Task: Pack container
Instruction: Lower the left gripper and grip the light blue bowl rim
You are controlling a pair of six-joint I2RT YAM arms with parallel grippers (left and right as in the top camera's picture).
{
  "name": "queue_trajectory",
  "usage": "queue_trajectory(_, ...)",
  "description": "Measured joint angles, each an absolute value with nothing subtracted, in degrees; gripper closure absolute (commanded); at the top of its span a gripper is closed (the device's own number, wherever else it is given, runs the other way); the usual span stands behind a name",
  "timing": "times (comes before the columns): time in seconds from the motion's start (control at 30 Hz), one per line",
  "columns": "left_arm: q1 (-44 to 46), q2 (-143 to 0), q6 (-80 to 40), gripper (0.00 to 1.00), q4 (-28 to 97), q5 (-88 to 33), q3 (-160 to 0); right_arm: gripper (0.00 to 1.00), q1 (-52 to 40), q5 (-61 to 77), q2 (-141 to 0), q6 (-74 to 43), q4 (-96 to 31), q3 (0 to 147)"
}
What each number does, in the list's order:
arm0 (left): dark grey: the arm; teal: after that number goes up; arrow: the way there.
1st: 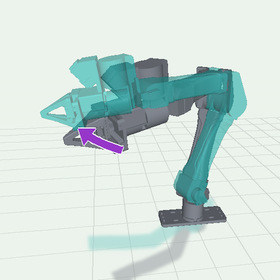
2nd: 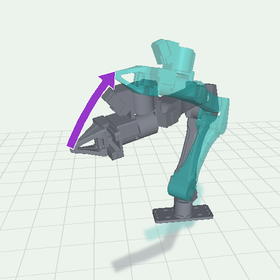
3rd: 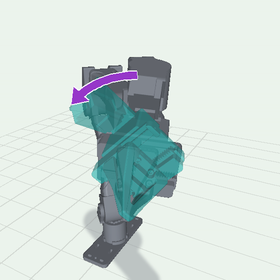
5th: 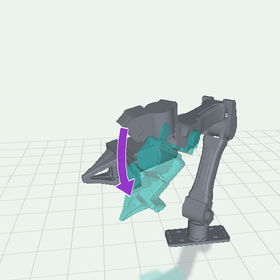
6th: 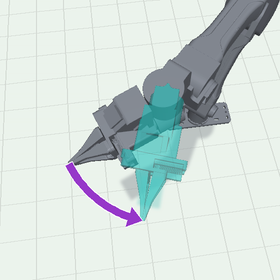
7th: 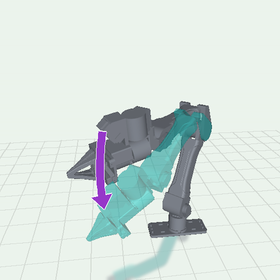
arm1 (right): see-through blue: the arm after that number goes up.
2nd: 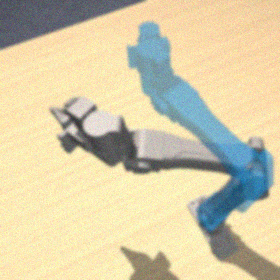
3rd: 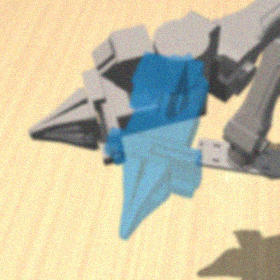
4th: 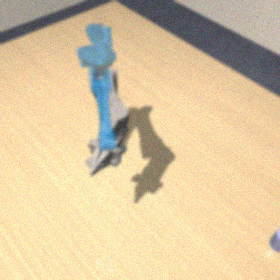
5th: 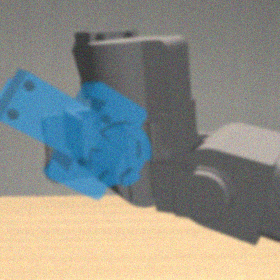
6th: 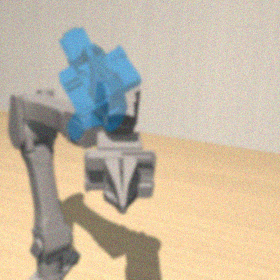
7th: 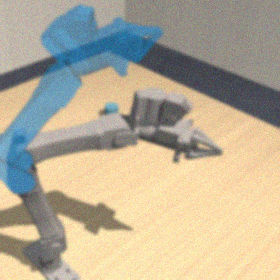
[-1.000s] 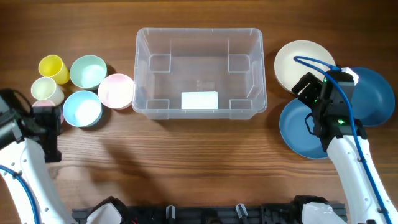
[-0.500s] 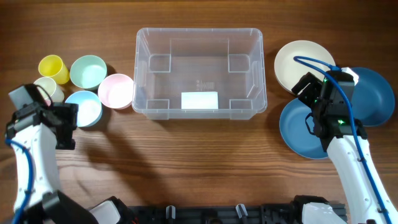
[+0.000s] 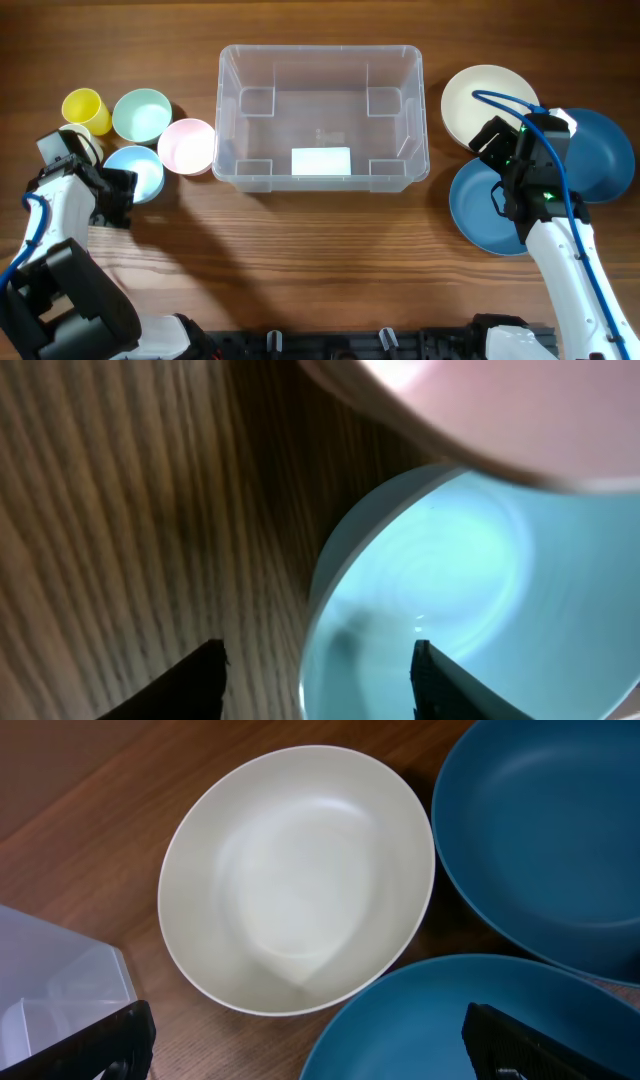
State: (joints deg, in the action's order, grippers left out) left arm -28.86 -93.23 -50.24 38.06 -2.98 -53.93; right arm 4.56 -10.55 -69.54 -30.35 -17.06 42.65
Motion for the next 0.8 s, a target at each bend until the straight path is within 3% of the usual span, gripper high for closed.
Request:
queue_trajectory(0.1, -28.9, -93.2, -50.1, 0.51, 37.6, -3.0, -53.9, 0.00, 4.6, -10.5, -69.5, -30.3, -17.0, 42.7)
queue_trajectory(0.27, -28.9, -93.2, -50.2, 0.77, 37.5, -3.0, -53.9, 0.00, 4.6, -10.5, -69.5, -30.3, -17.0, 42.7)
queue_trajectory(0.7, -28.9, -93.2, -50.0, 0.73, 37.9, -2.9, -53.9, 0.00, 4.6, -10.6, -69.5, -30.3, -17.0, 42.7)
queue_trajectory(0.77, -28.9, -93.2, -50.0, 0.77, 37.9, -2.9, -53.9, 0.00, 4.6, -10.5, -69.5, -30.3, -17.0, 42.7)
queue_trajectory(0.8, -28.9, -93.2, -50.0, 0.84, 37.9, -2.9, -53.8, 0.00, 4.6, -10.5, -69.5, -30.3, -17.0, 42.7)
